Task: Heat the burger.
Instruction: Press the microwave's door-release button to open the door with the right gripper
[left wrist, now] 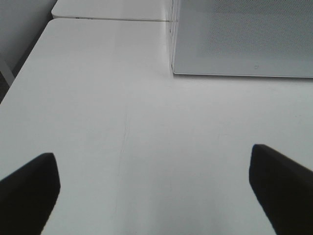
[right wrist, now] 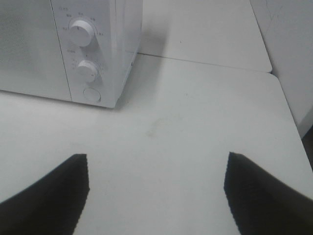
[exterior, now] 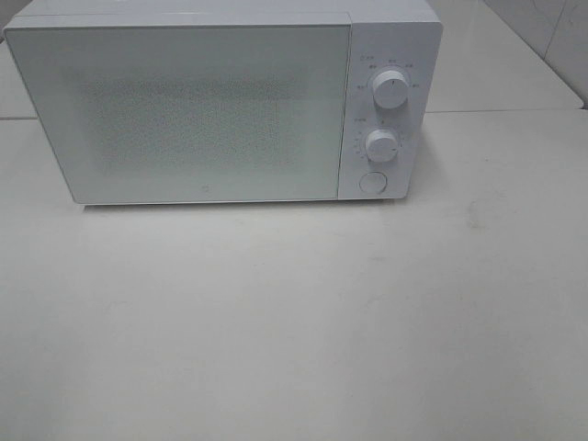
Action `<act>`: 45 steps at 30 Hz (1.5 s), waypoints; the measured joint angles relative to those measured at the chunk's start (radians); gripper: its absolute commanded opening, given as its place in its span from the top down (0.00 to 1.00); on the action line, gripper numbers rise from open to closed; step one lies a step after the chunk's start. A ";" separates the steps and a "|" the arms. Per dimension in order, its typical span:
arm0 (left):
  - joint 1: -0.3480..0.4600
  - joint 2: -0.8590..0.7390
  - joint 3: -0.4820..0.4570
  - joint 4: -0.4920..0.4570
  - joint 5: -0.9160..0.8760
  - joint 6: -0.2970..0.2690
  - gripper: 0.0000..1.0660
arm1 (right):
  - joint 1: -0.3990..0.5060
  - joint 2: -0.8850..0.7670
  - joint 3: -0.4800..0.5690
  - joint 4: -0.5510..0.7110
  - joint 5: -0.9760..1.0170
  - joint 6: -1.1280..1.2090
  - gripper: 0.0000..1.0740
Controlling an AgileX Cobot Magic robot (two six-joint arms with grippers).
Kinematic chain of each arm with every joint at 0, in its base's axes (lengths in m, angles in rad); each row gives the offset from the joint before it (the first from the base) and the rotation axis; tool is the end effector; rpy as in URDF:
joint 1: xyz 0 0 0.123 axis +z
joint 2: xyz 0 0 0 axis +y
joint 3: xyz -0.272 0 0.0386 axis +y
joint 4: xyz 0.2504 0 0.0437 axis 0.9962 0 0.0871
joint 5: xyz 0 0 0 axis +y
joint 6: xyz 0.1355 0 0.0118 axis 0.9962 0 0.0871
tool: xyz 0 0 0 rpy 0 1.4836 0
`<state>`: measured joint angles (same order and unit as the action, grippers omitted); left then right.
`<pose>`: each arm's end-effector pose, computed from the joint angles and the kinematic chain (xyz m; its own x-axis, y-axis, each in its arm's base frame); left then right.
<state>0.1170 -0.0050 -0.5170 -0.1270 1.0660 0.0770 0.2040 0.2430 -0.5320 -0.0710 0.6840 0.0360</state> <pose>0.0460 -0.0098 0.2637 -0.4352 -0.0358 -0.8996 -0.0104 0.9993 -0.0348 0.1015 0.0148 0.2981 -0.2924 -0.0799 -0.9529 -0.1661 0.9856 -0.0317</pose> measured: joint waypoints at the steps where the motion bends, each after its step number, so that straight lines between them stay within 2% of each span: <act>1: 0.000 0.000 0.000 0.000 0.000 0.000 0.08 | 0.000 0.023 0.000 0.000 -0.032 0.000 0.29; 21: 0.000 0.000 0.000 0.000 0.000 0.000 0.08 | 0.000 0.547 0.000 0.000 -0.581 0.006 0.29; 30: 0.000 0.000 0.000 0.000 0.000 0.000 0.08 | 0.000 0.694 0.000 0.001 -0.723 0.024 0.29; 35: 0.000 0.000 0.000 0.000 0.000 0.000 0.08 | 0.000 0.763 0.024 0.002 -0.868 0.025 0.29; 38: 0.000 0.000 0.000 0.000 0.000 0.000 0.08 | 0.000 0.789 0.075 0.032 -0.982 0.025 0.29; 45: 0.000 0.000 0.000 0.000 0.000 0.000 0.08 | 0.000 0.800 0.206 0.262 -1.228 -0.157 0.29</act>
<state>0.1170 -0.0050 -0.5170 -0.1270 1.0660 0.0770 0.2040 1.0430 -0.3260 0.1910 -0.5440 -0.1210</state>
